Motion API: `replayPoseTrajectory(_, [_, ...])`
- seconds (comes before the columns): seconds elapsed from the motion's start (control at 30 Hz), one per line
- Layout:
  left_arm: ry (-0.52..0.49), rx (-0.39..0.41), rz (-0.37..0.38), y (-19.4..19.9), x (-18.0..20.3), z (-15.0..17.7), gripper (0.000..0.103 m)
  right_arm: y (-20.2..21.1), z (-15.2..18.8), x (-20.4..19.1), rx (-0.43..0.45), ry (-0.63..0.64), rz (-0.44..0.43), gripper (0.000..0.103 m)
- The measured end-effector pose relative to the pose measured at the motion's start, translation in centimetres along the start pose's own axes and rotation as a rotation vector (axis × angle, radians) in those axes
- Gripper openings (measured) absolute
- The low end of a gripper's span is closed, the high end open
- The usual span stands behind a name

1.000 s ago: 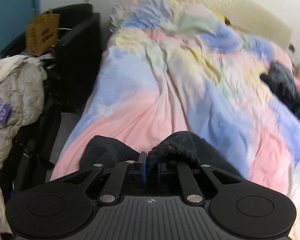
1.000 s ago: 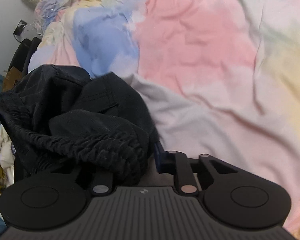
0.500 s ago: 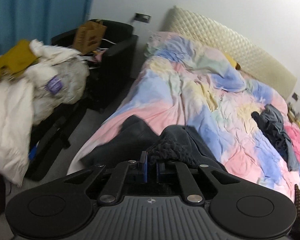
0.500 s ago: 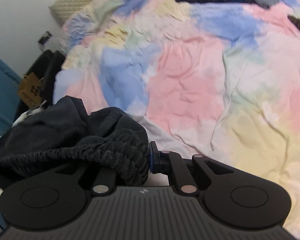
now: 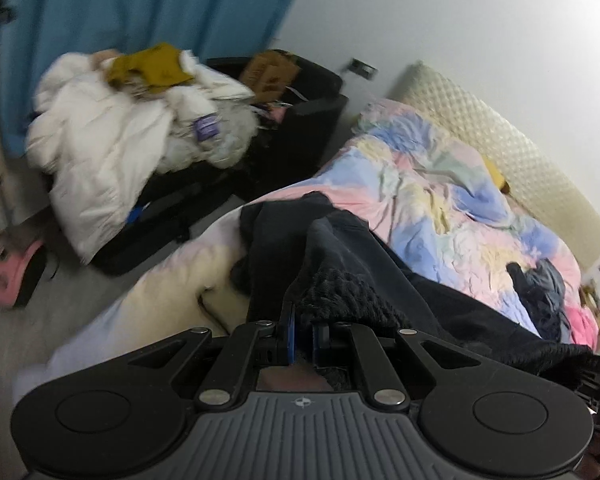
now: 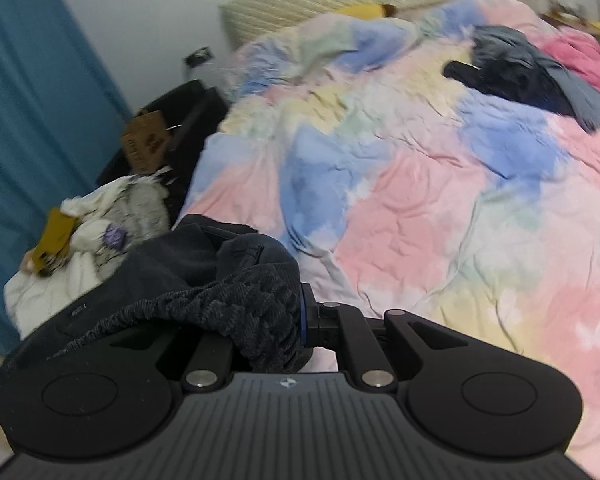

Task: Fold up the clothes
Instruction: 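Lift the trousers by the cuffs with both grippers and lay them out flat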

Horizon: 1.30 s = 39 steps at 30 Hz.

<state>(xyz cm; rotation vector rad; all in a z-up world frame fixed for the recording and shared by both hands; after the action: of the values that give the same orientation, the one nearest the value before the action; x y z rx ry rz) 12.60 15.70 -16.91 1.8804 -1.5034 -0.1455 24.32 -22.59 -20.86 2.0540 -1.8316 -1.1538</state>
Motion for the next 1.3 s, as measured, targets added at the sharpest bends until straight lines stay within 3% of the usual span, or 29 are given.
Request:
replayPoseTrajectory(0.17, [0.106,0.036,-0.074,7.0,1.2,6.2,0.008,3.0,-0.8,0.9,-0.023,0.096,-0.126,0.01])
replayPoseTrajectory(0.3, [0.14,0.023,-0.103,11.3,3.2,10.6,0.008,5.3,-2.1,1.5,-0.035,0.189,-0.171,0.01])
replayPoseTrajectory(0.53, [0.147,-0.03,-0.092,14.5,6.3,16.5,0.008,8.4,-3.8,2.2,-0.013,0.255,-0.2,0.01])
replayPoseTrajectory(0.83, [0.198,-0.072,-0.131,16.5,9.3,21.7,0.007,10.3,-3.1,3.5,-0.058,0.311,-0.233,0.01])
replayPoseTrajectory(1.07, [0.239,-0.014,-0.183,21.0,16.4,27.4,0.007,12.6,-5.2,6.7,-0.053,0.348,-0.361,0.01])
replayPoseTrajectory(1.3, [0.325,0.068,-0.296,25.6,25.7,35.3,0.007,13.6,-7.6,13.3,-0.099,0.426,-0.519,0.01])
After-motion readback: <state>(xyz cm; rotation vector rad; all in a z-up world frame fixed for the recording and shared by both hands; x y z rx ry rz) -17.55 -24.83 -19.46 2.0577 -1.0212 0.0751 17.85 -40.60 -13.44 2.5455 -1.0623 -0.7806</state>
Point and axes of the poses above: each gripper's, at about its wrist camera, not at the fingertips, and y roughly against the way its jaws point, x to its right, z to its underside, the point moved 10 cm from there along -y, roughly the way its jaws point, and after that the axes turned 6 degrees about x, right-handed, at the moved point
